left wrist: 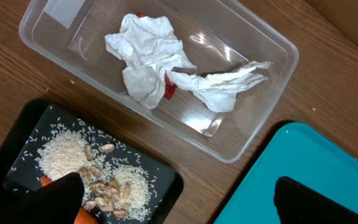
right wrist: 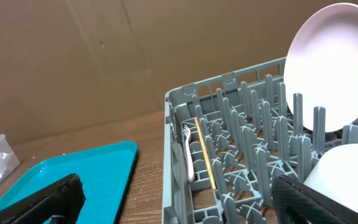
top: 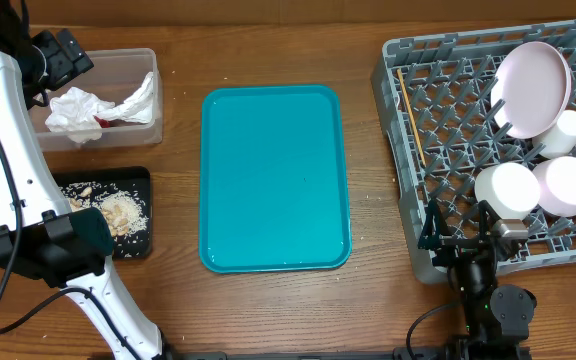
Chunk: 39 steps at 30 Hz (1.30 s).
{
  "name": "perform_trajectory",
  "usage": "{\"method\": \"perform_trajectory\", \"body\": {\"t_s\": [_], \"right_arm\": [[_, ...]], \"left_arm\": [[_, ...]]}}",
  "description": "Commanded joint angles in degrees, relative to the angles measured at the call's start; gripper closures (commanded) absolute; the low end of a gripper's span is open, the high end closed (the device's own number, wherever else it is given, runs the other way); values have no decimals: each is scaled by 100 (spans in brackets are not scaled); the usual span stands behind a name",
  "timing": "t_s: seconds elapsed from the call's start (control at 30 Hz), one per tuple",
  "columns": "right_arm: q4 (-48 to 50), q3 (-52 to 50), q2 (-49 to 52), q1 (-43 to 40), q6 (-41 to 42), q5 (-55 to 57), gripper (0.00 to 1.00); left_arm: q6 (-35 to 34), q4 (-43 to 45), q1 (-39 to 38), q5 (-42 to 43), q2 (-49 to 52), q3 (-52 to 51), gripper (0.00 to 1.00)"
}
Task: Sort waste into correct bins and load items into the dishwasher rack
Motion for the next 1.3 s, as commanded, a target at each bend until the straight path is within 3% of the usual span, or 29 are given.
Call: {"method": "perform_trajectory", "body": {"t_s": [0.0,0.83,1.0,1.1,1.27], "right_arm": [[20,-59,-72,-37,20,105,0],[22,-59,-68,-37,20,105,0],[22,-59,-68,-37,20,103,0],[22,-59,-68,-37,20,105,0],[22,-59,-68,-37,20,105,0]], "left_arm": [[-96,7,-15,-37,-190,-22,0],[-94,7,-15,-37,-190,-22,0],[295,-479,-15,-225,-190,-22,0],[710,-533,-94,227,-190,-87,0],[1552,-531,-817,221,-181,-363,0]]}}
